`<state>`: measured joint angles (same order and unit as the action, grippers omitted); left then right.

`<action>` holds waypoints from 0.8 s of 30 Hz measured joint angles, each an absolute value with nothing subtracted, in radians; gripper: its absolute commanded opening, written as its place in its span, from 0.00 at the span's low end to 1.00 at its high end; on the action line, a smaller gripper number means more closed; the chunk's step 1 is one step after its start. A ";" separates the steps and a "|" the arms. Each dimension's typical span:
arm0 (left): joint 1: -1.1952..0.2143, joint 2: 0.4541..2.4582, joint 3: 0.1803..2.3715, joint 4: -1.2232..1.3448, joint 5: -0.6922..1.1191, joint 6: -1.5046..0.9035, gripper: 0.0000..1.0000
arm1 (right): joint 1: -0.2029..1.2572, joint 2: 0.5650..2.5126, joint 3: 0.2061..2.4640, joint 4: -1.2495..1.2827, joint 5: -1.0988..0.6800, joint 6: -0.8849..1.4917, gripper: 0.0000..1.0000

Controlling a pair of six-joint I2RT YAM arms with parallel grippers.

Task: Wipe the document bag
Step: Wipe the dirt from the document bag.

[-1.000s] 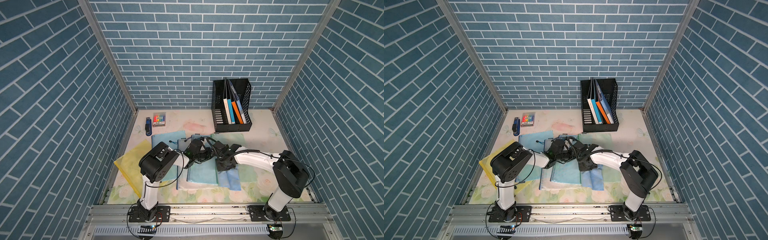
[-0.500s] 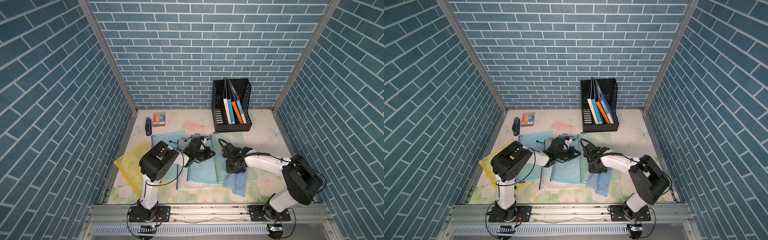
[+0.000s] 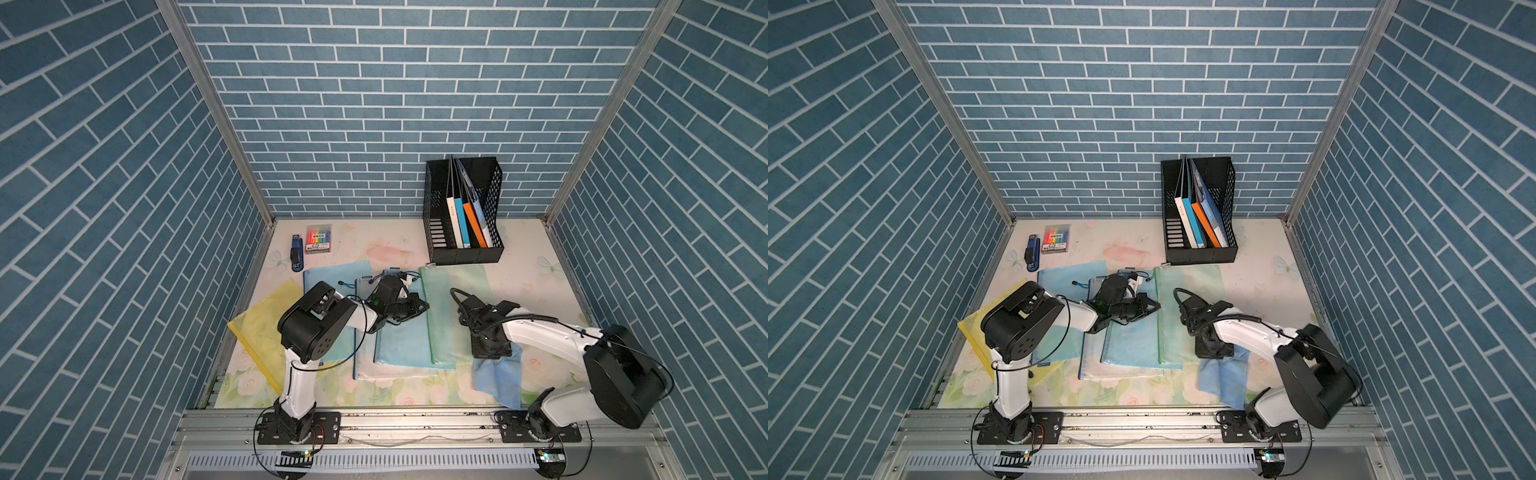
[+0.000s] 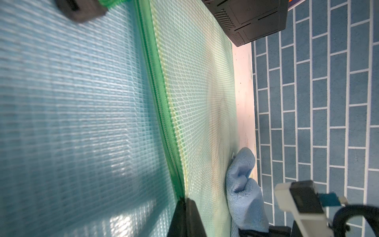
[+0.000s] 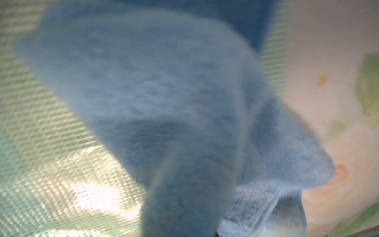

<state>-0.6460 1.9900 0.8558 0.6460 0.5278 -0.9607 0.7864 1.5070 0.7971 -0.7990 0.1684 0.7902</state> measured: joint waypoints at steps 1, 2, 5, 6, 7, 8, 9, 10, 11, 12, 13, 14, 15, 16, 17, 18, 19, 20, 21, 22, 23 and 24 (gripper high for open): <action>-0.645 1.990 0.857 0.646 0.525 -0.961 0.00 | 0.825 1.543 0.830 -0.799 0.170 0.790 0.00; -0.645 1.990 0.860 0.646 0.524 -0.961 0.00 | 0.864 1.579 0.870 -0.796 0.169 0.789 0.00; -0.645 1.990 0.868 0.645 0.525 -0.960 0.00 | 0.960 1.657 0.980 -0.762 0.153 0.785 0.00; -0.645 1.990 0.870 0.645 0.525 -0.960 0.00 | 0.982 1.675 1.008 -0.748 0.146 0.784 0.00; -0.645 1.990 0.871 0.644 0.525 -0.960 0.00 | 1.006 1.696 1.038 -0.730 0.136 0.780 0.00; -0.645 1.990 0.871 0.644 0.525 -0.960 0.00 | 1.025 1.711 1.056 -0.714 0.130 0.779 0.00; -0.645 1.990 0.871 0.644 0.525 -0.960 0.00 | 1.043 1.725 1.072 -0.697 0.120 0.778 0.00; -0.645 1.990 0.871 0.643 0.525 -0.959 0.00 | 1.054 1.736 1.079 -0.683 0.111 0.778 0.00; -0.645 1.991 0.871 0.641 0.525 -0.957 0.00 | 1.059 1.743 1.080 -0.675 0.109 0.786 0.00; -0.645 1.992 0.871 0.640 0.527 -0.957 0.00 | 1.059 1.747 1.074 -0.668 0.104 0.788 0.00; -0.645 1.993 0.871 0.640 0.527 -0.957 0.00 | 1.059 1.747 1.066 -0.659 0.102 0.789 0.00; -0.645 1.993 0.871 0.640 0.528 -0.957 0.00 | 1.057 1.744 1.057 -0.651 0.101 0.790 0.00; -0.645 1.993 0.871 0.640 0.528 -0.957 0.00 | 1.053 1.738 1.046 -0.640 0.101 0.791 0.00; -0.645 1.994 0.871 0.640 0.528 -0.957 0.00 | 1.049 1.726 1.031 -0.631 0.101 0.793 0.00; -0.645 1.994 0.871 0.640 0.529 -0.957 0.00 | 1.045 1.711 1.011 -0.622 0.100 0.799 0.00; -0.645 1.994 0.871 0.640 0.529 -0.956 0.00 | 1.036 1.697 0.992 -0.616 0.100 0.805 0.00; -0.645 1.994 0.871 0.640 0.529 -0.956 0.00 | 1.019 1.674 0.964 -0.611 0.100 0.812 0.00; -0.645 1.994 0.871 0.640 0.530 -0.955 0.00 | 0.998 1.648 0.932 -0.605 0.097 0.821 0.00; -0.645 1.994 0.871 0.639 0.531 -0.953 0.00 | 0.973 1.618 0.899 -0.600 0.096 0.831 0.00; -0.646 1.994 0.871 0.639 0.532 -0.952 0.00 | 0.941 1.578 0.857 -0.598 0.094 0.842 0.00; -0.646 1.994 0.871 0.637 0.535 -0.950 0.00 | 0.907 1.539 0.817 -0.598 0.093 0.851 0.00; -0.646 1.994 0.871 0.635 0.537 -0.948 0.00 | 0.878 1.503 0.785 -0.603 0.094 0.859 0.00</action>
<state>-0.6464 1.9938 0.8715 0.6346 0.5365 -0.9482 0.8776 1.5028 0.7849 -0.6025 0.0944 0.8593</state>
